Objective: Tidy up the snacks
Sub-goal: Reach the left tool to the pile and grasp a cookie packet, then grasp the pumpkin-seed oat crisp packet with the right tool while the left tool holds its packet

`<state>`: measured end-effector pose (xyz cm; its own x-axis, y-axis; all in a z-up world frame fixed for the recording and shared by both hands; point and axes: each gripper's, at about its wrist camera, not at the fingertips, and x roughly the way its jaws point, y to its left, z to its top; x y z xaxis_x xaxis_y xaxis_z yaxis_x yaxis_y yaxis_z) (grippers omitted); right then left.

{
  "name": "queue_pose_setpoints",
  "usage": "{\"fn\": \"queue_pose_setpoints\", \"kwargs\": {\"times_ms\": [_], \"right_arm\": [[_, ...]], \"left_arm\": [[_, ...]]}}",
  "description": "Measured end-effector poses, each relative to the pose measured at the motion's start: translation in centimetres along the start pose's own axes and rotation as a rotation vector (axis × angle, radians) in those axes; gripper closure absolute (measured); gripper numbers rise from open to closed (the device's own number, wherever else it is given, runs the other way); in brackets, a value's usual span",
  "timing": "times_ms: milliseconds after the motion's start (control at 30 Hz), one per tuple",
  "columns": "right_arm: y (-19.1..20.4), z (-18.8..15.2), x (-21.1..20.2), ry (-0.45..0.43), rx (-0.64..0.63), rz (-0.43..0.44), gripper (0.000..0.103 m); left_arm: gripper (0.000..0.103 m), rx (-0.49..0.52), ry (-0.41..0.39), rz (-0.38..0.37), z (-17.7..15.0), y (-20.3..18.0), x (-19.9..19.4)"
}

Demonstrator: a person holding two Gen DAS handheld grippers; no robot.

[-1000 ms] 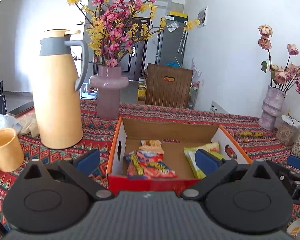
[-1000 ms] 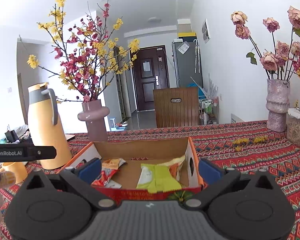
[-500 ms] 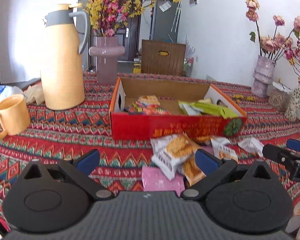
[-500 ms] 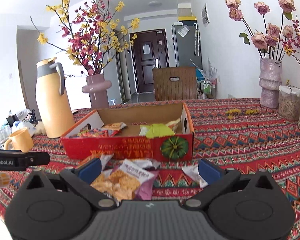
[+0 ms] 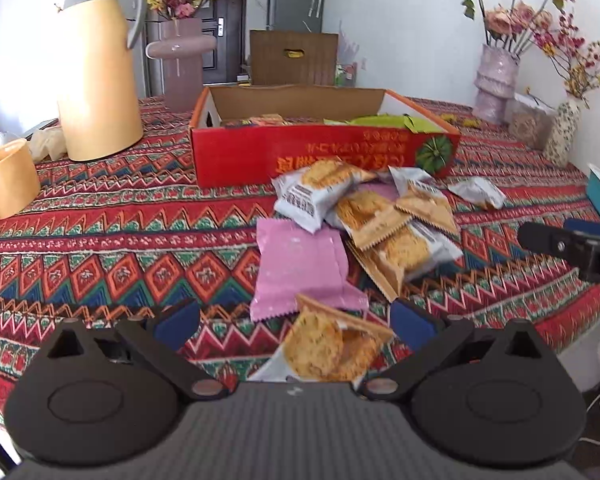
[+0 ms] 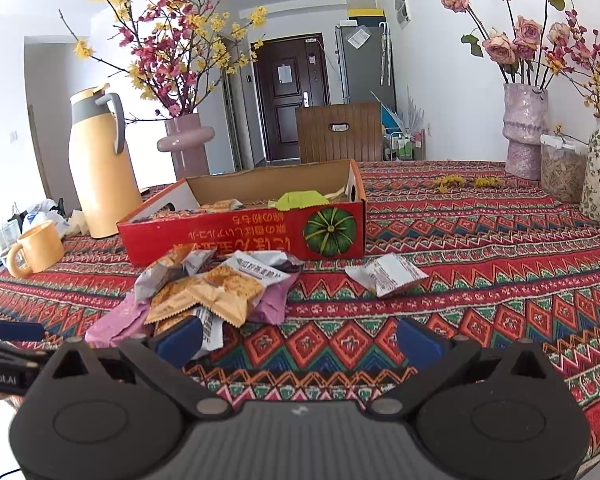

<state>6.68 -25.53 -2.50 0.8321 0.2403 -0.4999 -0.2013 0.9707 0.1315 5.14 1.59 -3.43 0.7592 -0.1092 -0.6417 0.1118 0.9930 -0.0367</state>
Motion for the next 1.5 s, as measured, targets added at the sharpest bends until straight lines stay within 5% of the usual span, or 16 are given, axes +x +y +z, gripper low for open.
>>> {"fn": "queue_pose_setpoints", "kwargs": {"times_ms": [267, 467, 633, 1100, 1500], "right_arm": [[0.1, -0.8, 0.4, 0.027, 0.002, 0.005, 0.0], [0.1, -1.0, 0.6, 0.038, 0.003, 0.009, 0.0], [0.3, -1.3, 0.8, 0.047, 0.003, 0.014, 0.0], [0.6, -1.3, 1.2, 0.056, -0.006, 0.021, 0.0], [2.5, 2.6, 4.5, 0.024, -0.001, 0.063, 0.003]], "left_arm": [[0.004, 0.013, 0.055, -0.013, -1.6, -0.7, 1.2], [0.027, 0.025, 0.043, -0.032, -1.7, -0.9, 1.1], [0.058, 0.048, 0.029, -0.068, -1.9, -1.2, 0.5], [0.06, 0.037, -0.029, -0.105, -0.9, -1.2, -1.4], [0.06, -0.016, -0.09, -0.078, 2.1, 0.1, -1.1]]}}
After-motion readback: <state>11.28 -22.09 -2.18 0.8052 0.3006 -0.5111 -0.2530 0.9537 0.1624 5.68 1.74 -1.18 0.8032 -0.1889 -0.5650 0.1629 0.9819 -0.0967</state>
